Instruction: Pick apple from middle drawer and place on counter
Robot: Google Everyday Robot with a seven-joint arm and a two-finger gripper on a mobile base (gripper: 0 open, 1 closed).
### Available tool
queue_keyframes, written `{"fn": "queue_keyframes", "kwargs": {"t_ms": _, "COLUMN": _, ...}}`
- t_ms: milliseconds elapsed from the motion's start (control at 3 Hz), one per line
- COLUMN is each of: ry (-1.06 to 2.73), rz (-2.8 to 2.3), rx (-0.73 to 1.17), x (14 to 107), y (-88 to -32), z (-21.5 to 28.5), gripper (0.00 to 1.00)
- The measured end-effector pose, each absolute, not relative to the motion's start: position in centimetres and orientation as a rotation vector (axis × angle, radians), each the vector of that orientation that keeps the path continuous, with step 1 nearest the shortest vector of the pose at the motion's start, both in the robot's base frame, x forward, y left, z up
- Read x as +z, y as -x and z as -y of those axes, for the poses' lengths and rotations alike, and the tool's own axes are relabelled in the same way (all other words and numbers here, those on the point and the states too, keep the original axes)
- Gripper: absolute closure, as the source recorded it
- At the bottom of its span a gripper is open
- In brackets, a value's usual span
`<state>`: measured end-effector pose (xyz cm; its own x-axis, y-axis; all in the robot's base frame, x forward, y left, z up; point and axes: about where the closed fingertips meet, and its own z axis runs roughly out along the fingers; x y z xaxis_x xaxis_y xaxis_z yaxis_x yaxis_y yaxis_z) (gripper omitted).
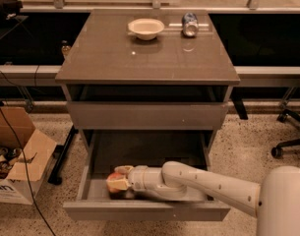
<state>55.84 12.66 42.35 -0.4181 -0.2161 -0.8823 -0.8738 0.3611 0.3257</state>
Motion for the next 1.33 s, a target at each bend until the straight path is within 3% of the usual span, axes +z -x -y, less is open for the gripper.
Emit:
{"fn": "queue_keyframes", "kwargs": {"t_ms": 667, "ry": 0.861, "rz": -1.819, "rx": 0.882, "x": 51.5, "y": -55.2, "z": -4.9, "gripper": 1.00}}
{"fn": "queue_keyframes", "kwargs": {"t_ms": 1333, "ry": 0.826, "rz": -1.739, "rx": 0.829, "x": 58.3, "y": -55.0, "z": -1.0, "gripper": 1.00}}
